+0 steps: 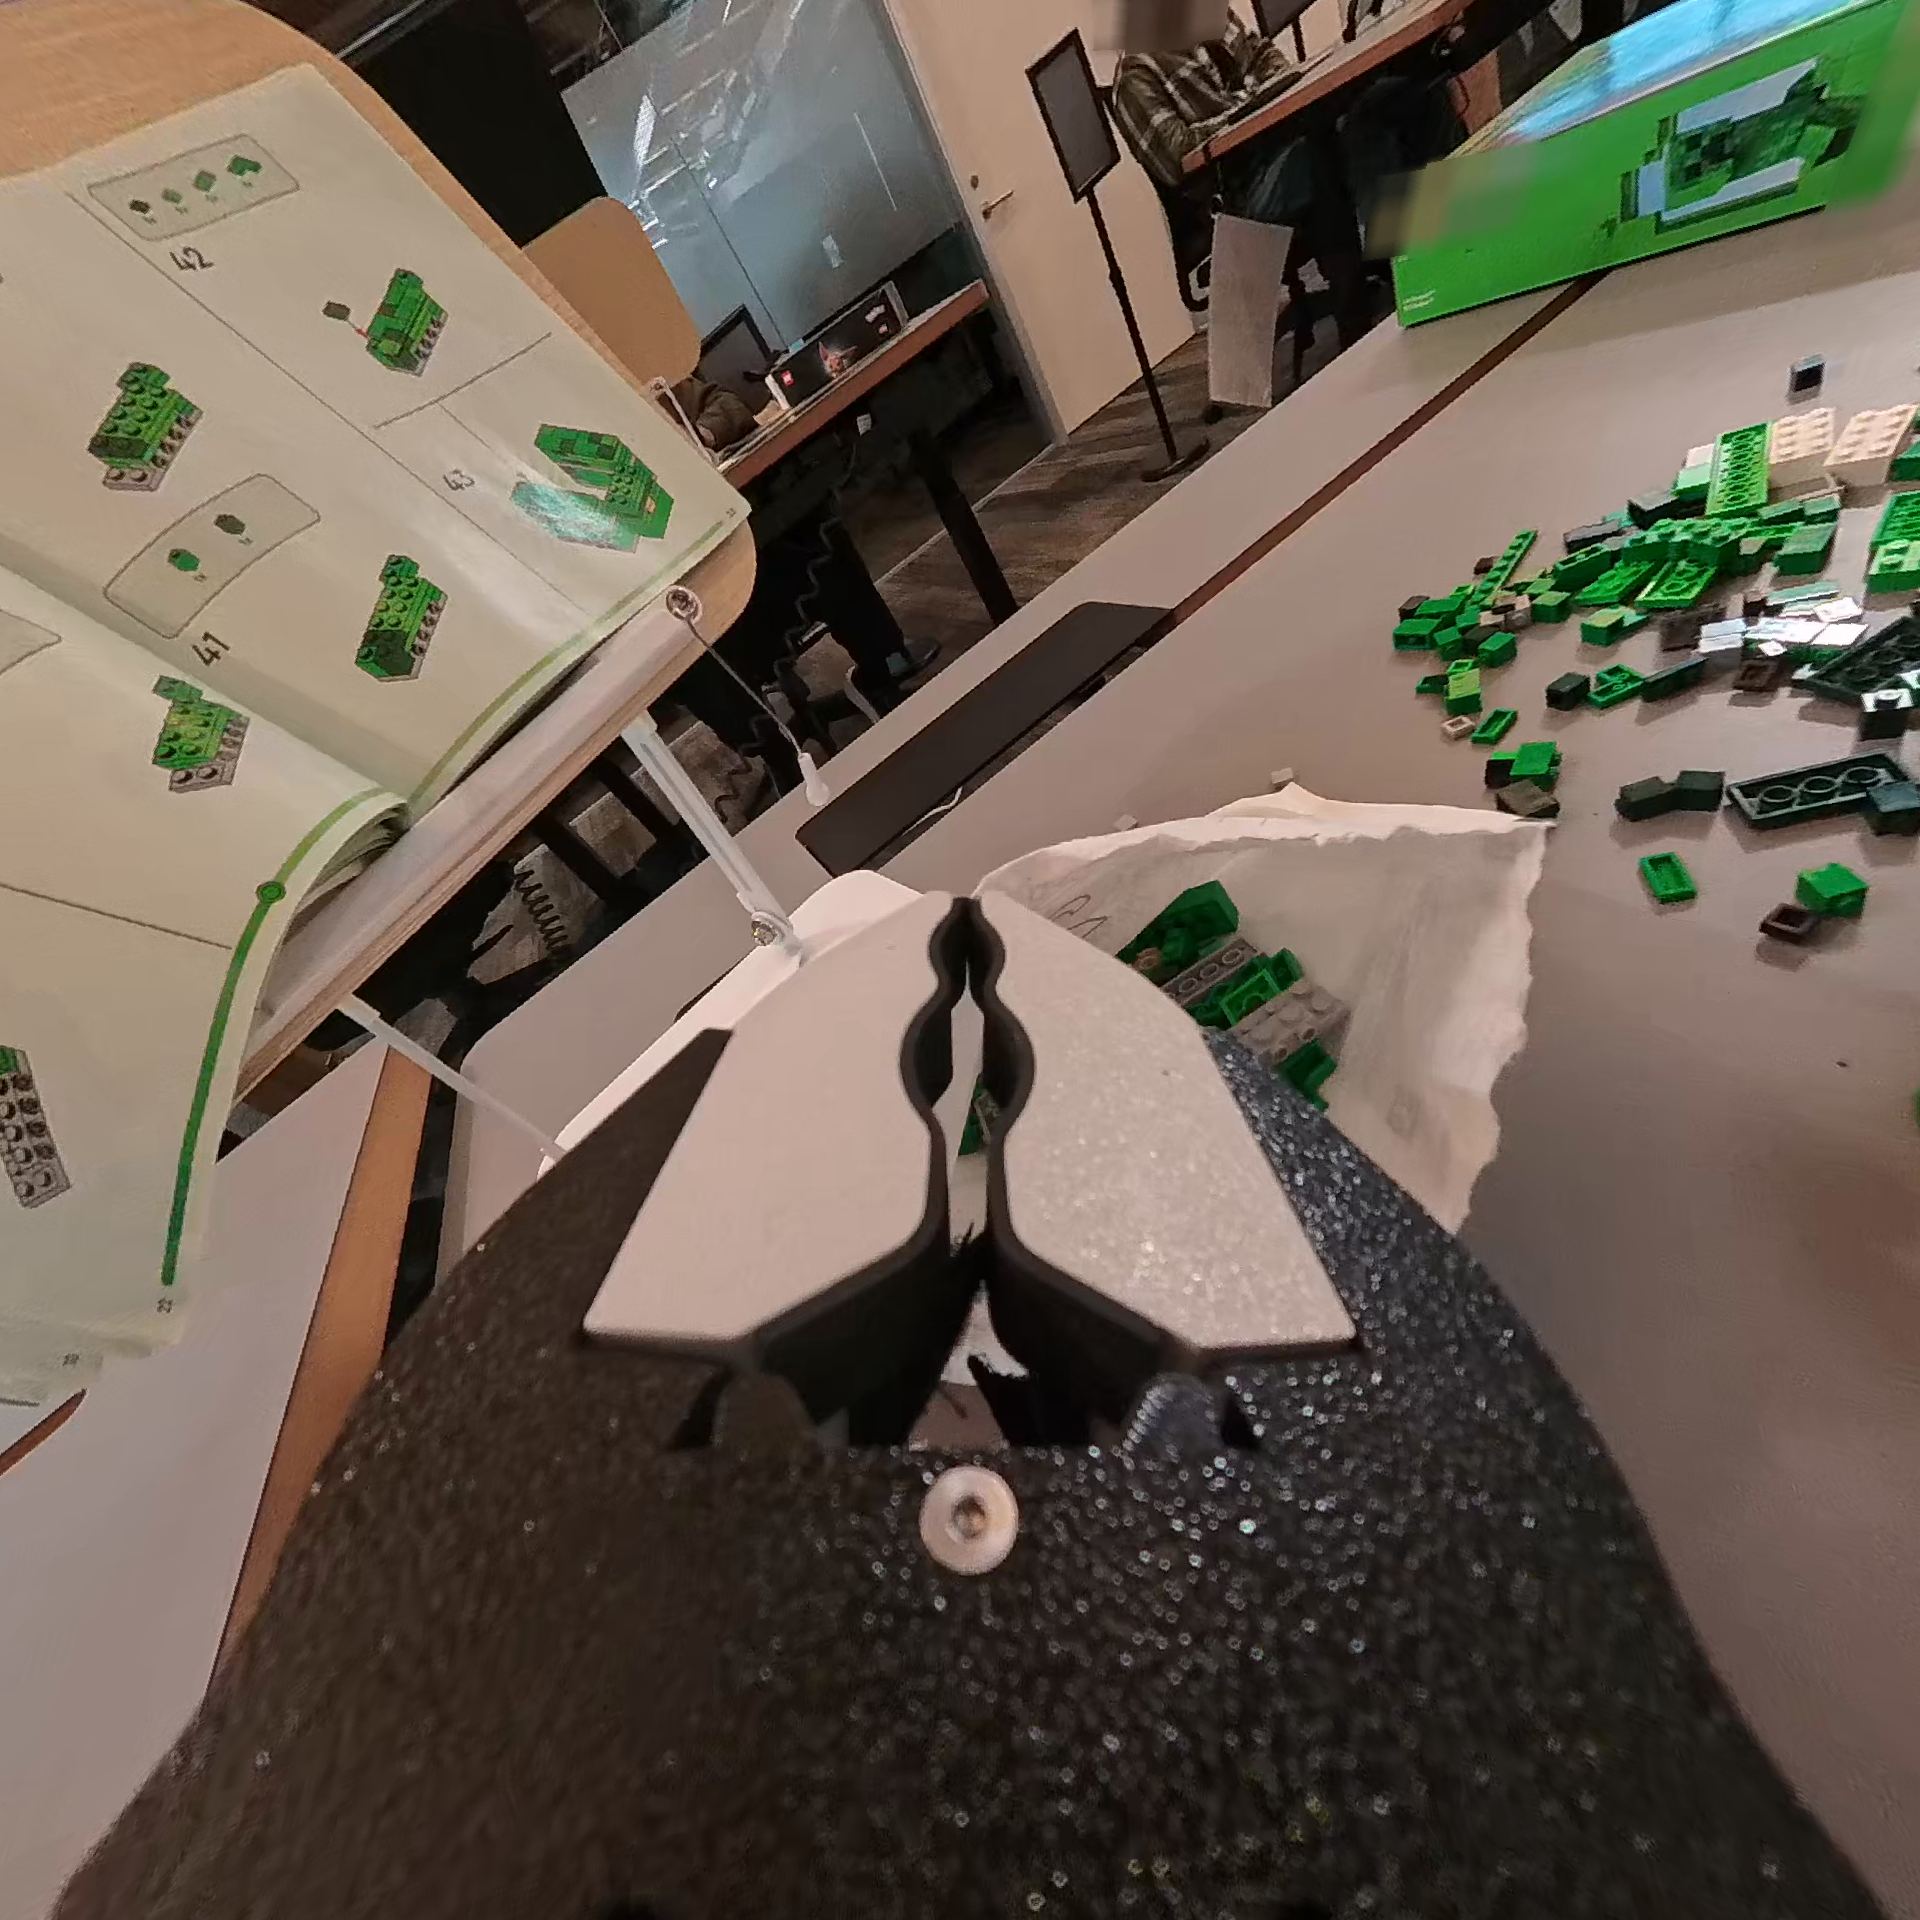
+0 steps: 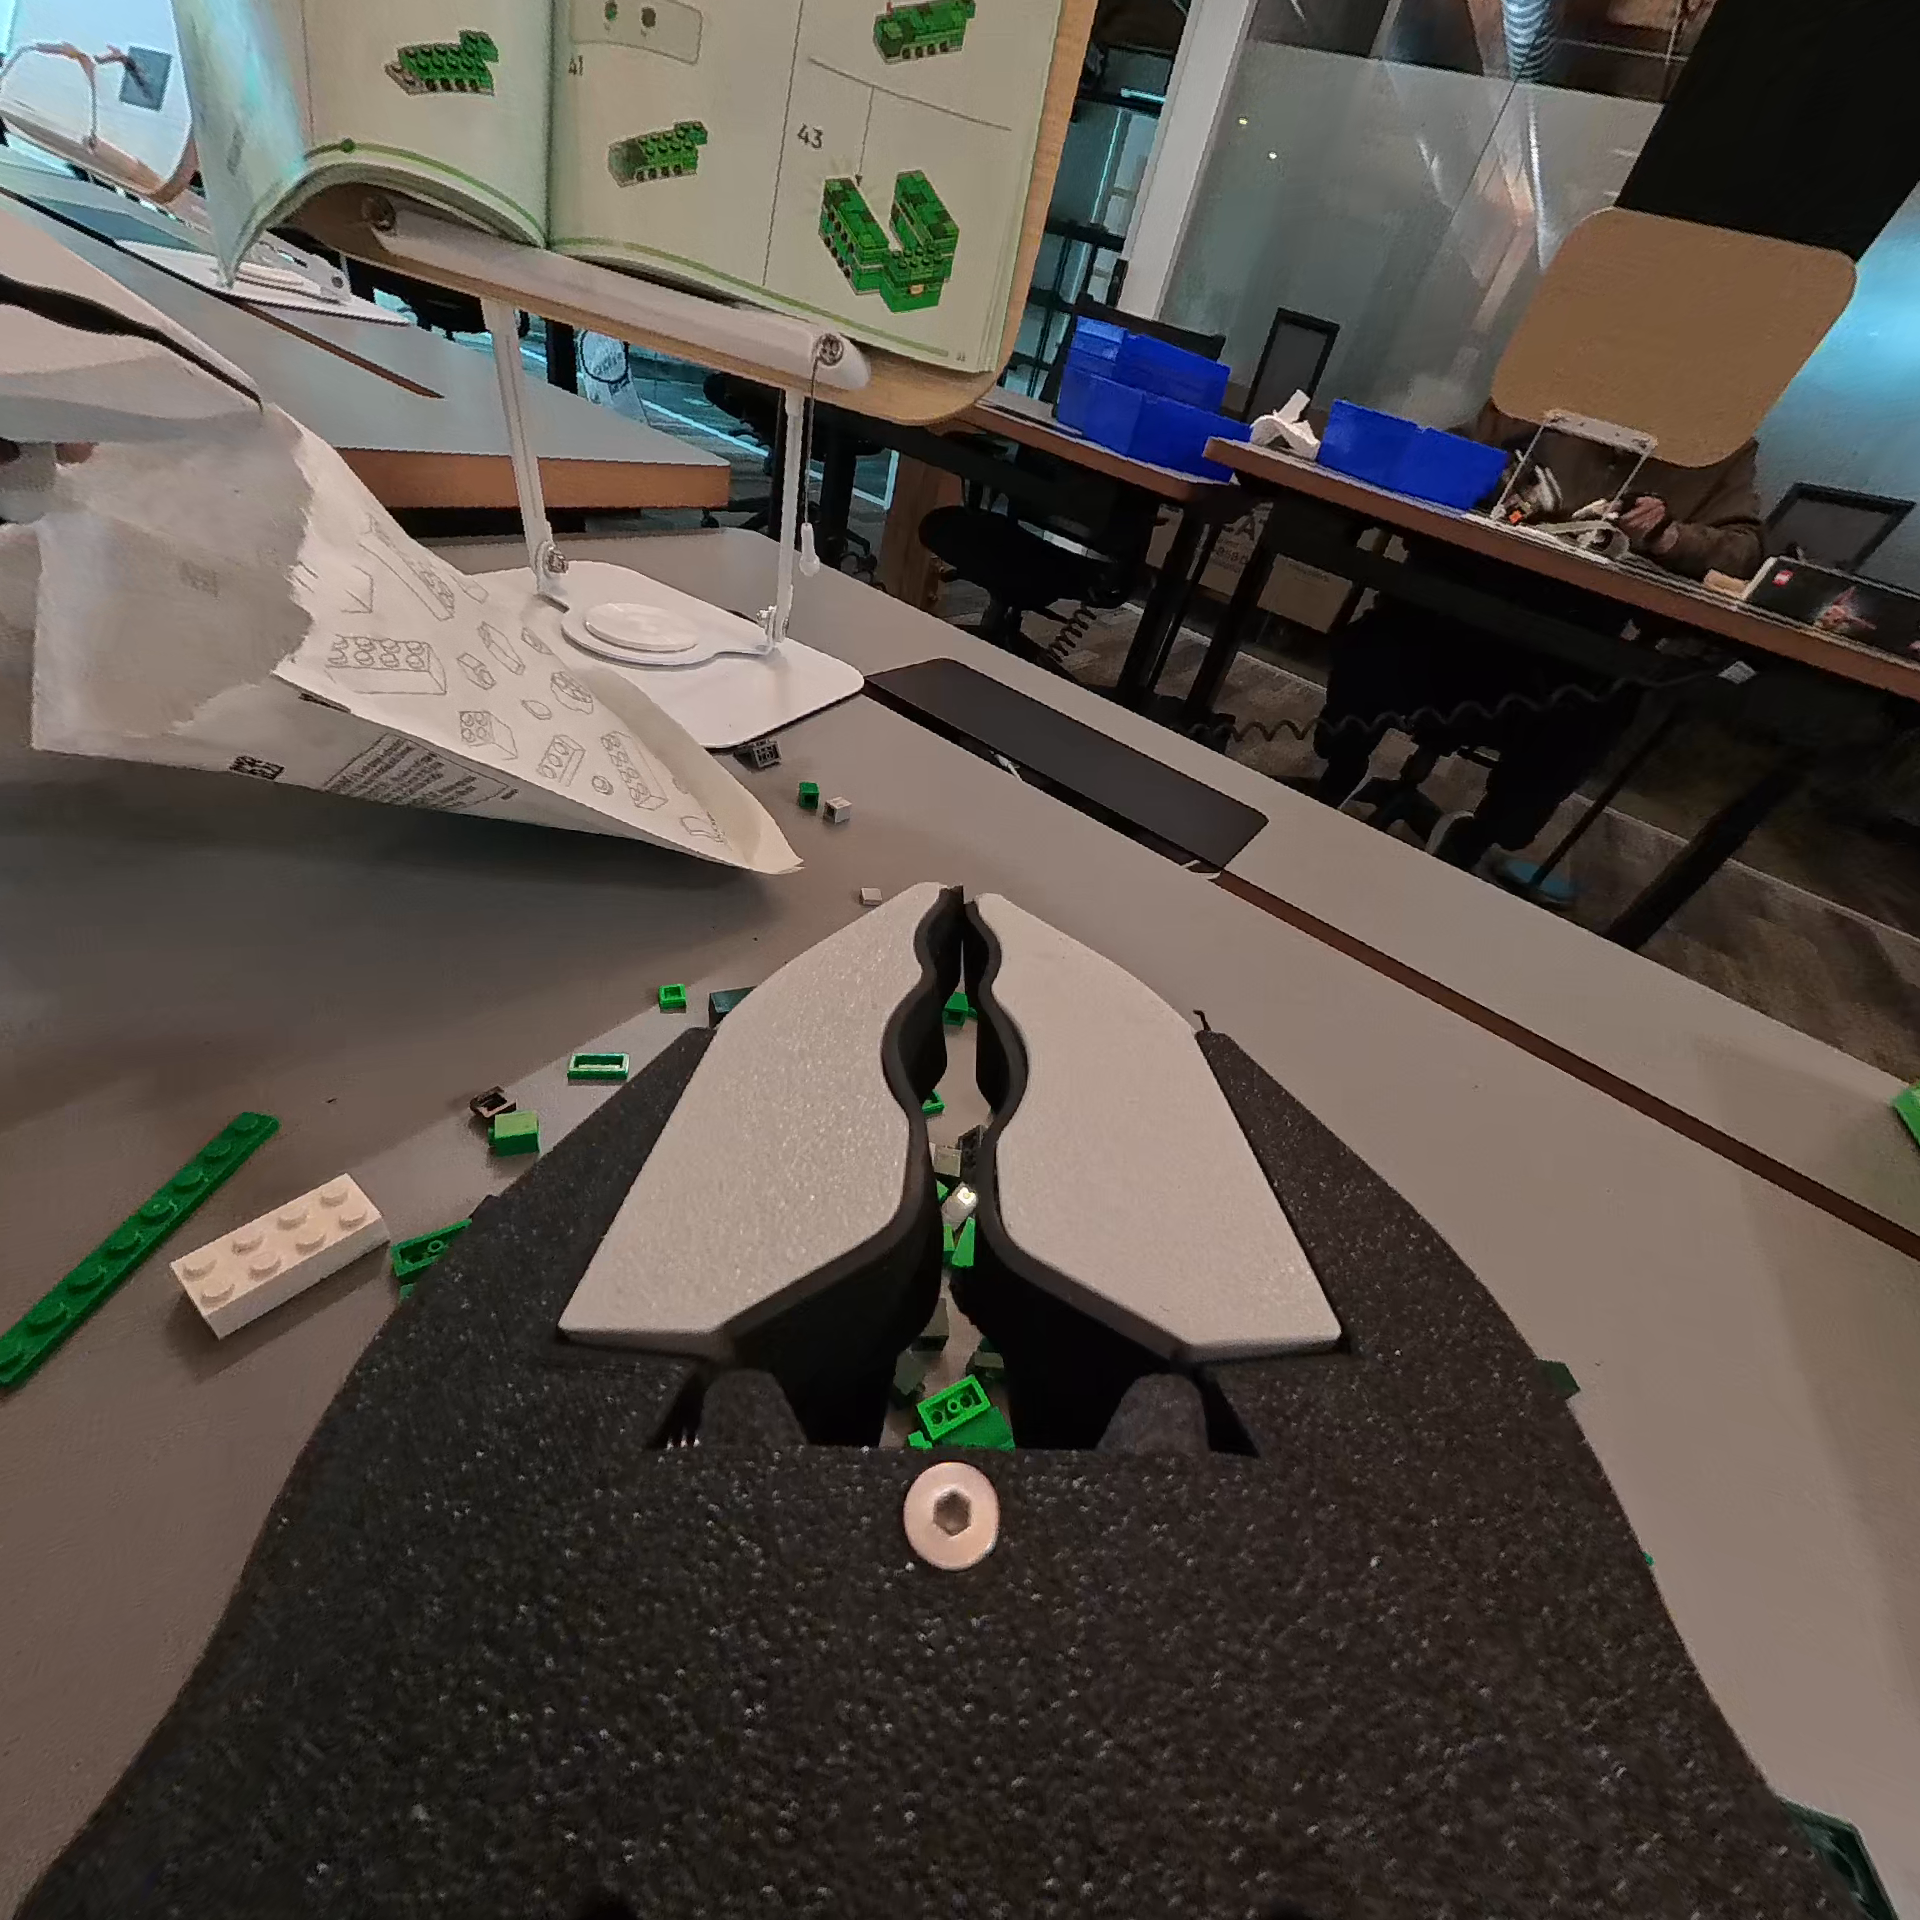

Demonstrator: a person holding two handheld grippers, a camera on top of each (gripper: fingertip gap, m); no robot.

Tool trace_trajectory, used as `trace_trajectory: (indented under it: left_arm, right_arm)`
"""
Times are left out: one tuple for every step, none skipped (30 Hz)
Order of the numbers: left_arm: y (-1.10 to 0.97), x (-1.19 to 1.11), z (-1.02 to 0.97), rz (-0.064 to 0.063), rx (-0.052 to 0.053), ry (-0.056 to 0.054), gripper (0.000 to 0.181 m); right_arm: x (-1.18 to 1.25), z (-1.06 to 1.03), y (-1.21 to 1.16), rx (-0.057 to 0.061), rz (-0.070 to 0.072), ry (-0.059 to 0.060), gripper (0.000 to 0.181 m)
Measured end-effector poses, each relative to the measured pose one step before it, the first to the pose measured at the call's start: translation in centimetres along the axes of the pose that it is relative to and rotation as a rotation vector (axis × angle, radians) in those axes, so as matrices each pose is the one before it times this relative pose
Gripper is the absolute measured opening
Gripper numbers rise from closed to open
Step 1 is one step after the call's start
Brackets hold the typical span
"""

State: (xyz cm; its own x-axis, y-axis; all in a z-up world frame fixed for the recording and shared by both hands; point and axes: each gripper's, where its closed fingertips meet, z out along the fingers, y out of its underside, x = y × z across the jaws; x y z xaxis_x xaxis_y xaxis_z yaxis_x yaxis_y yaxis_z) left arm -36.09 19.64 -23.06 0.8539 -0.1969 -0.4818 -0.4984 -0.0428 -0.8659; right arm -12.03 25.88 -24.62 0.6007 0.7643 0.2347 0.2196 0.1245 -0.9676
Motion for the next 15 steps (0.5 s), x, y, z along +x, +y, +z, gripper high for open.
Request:
trace_trajectory:
  left_arm:
    - [0.003,-0.002,-0.002,0.0006,-0.0003,0.0002,0.0]
    - [-0.003,0.007,0.002,-0.0002,0.0002,0.0004,0.0]
    - [0.013,-0.006,-0.005,-0.0006,-0.0002,0.0005,0.0]
    - [0.01,-0.004,-0.003,-0.0009,0.0,0.0006,0.0]
    - [-0.003,-0.001,-0.003,-0.0007,-0.0001,0.0005,0.0]
    - [0.002,-0.009,0.0,0.0,0.0002,-0.0001,0.0]
    - [0.006,0.001,0.003,0.0005,0.0002,-0.0001,0.0]
    - [0.005,0.008,0.002,0.0005,-0.0001,-0.0001,0.0]
    - [0.012,-0.002,-0.001,0.0006,-0.0003,-0.0002,0.0]
    - [-0.007,0.015,0.007,0.0008,0.0004,-0.0001,0.0]
    - [-0.006,-0.006,-0.002,0.0014,0.0008,-0.0009,0.0]
    - [0.004,0.0,0.006,0.0022,-0.0001,-0.0015,0.0]
    - [0.006,-0.003,0.004,0.0026,-0.0007,-0.0022,0.0]
    - [0.0,-0.012,0.003,0.0035,0.0004,-0.0029,0.0]
    - [-0.011,-0.01,0.006,0.0045,0.0005,-0.0035,0.0]
  right_arm:
    - [-0.012,0.005,0.014,-0.0005,-0.0002,-0.0004,0.0]
    - [-0.014,0.003,0.017,-0.0007,-0.0001,-0.0004,0.0]
    - [-0.015,0.018,0.015,-0.0006,-0.0001,-0.0007,0.0]
    - [-0.013,0.003,0.006,-0.0006,-0.0004,-0.0007,0.0]
    - [-0.025,0.007,0.01,-0.0005,-0.0007,-0.0006,0.0]
    - [-0.022,0.008,0.008,-0.0003,-0.0008,-0.0004,0.0]
    - [-0.01,0.003,0.017,-0.0008,-0.0005,-0.0004,0.0]
    - [-0.005,0.009,0.008,-0.0007,-0.0001,-0.0006,0.0]
    - [-0.017,0.008,0.009,-0.0001,0.0001,-0.0006,0.0]
    - [-0.009,-0.007,-0.011,0.0,-0.0002,-0.0003,0.0]
    - [-0.006,0.007,0.01,-0.0002,-0.0004,-0.0001,0.0]
    - [-0.008,0.005,0.003,-0.0004,-0.0004,-0.0004,0.0]
    - [-0.019,0.003,0.018,-0.0008,-0.0002,-0.0009,0.0]
    - [-0.019,0.014,0.022,-0.0012,-0.0001,-0.001,0.0]
    - [-0.032,0.016,0.018,-0.0012,-0.0003,-0.0011,0.0]
